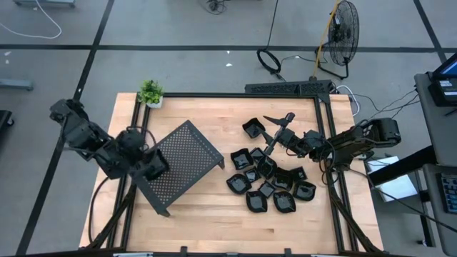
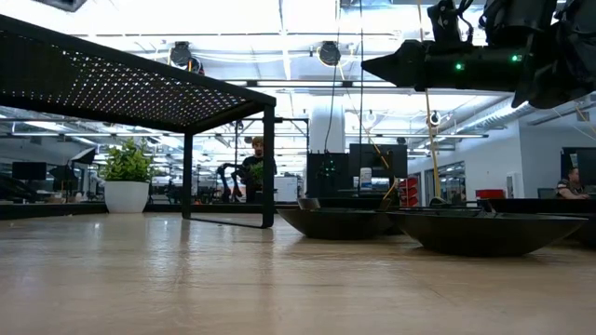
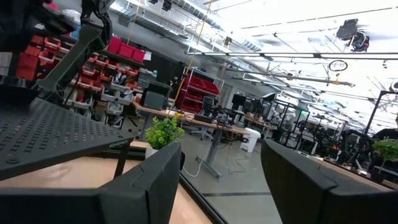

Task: Pick & Place Mini shaped plates
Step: Put the distorted square plate on the shelf

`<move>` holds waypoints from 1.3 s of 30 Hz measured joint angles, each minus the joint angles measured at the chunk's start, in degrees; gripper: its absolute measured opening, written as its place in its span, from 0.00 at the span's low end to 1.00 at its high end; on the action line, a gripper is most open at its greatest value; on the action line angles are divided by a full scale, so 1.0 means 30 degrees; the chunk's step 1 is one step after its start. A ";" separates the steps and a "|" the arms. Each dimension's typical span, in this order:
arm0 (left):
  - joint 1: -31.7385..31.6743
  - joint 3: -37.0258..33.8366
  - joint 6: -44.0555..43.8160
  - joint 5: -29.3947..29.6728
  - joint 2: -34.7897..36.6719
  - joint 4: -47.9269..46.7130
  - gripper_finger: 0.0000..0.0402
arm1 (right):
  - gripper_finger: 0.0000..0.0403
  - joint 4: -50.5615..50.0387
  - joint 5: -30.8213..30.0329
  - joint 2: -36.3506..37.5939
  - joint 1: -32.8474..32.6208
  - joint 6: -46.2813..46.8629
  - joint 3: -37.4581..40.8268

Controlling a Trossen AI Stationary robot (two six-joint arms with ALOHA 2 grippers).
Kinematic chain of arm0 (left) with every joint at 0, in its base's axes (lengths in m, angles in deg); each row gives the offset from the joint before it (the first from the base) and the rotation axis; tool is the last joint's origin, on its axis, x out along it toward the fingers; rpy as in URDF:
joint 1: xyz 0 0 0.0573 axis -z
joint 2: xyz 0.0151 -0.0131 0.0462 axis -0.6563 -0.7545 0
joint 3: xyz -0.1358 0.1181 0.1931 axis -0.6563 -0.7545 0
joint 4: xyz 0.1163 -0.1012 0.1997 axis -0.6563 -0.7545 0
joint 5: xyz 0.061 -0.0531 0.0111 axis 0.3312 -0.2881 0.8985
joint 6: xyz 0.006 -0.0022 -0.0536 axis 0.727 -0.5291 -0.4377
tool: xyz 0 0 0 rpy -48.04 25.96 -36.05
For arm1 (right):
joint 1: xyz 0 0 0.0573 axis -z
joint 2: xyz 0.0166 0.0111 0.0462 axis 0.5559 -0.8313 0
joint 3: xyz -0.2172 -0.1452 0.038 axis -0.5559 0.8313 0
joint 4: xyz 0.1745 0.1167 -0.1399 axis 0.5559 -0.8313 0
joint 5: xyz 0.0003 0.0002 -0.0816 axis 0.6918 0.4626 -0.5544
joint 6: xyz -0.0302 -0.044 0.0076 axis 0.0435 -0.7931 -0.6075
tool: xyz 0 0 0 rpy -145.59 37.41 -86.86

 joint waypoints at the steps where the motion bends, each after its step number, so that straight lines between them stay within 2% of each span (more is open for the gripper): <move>1: -0.0060 -0.0199 0.0584 -0.0121 -0.0133 -0.0008 0.00 | 0.52 0.0008 0.0003 -0.0003 -0.0007 0.0000 -0.0004; 4: -0.0357 -0.1209 0.3298 -0.0791 -0.0392 -0.0086 0.00 | 0.52 0.0003 0.0003 -0.0003 -0.0005 0.0000 -0.0004; 7: -0.0682 -0.2177 0.4300 -0.1547 -0.0659 -0.0030 0.00 | 0.52 -0.0030 0.0003 0.0001 -0.0004 0.0000 0.0003; 18: -0.1189 -0.2748 0.3856 -0.1555 -0.0717 -0.0038 0.00 | 0.52 0.0000 0.0011 0.0000 -0.0004 0.0007 -0.0004; 23: -0.1189 -0.2748 0.2700 -0.1779 -0.0717 -0.0044 0.00 | 0.52 0.0000 0.0011 -0.0003 -0.0007 0.0007 -0.0004; 28: -0.1189 -0.2748 -0.0583 -0.1814 -0.0717 0.0707 0.01 | 0.52 0.0000 0.0011 -0.0003 -0.0001 0.0007 -0.0004; 36: -0.1152 -0.3490 -0.1210 -0.2151 -0.1054 0.3199 0.01 | 0.52 0.0000 0.0011 -0.0003 0.0000 0.0007 -0.0004; 39: -0.1138 -0.4093 -0.3291 -0.2775 -0.1161 0.3192 0.01 | 0.52 -0.0007 0.0011 -0.0003 -0.0007 0.0007 -0.0004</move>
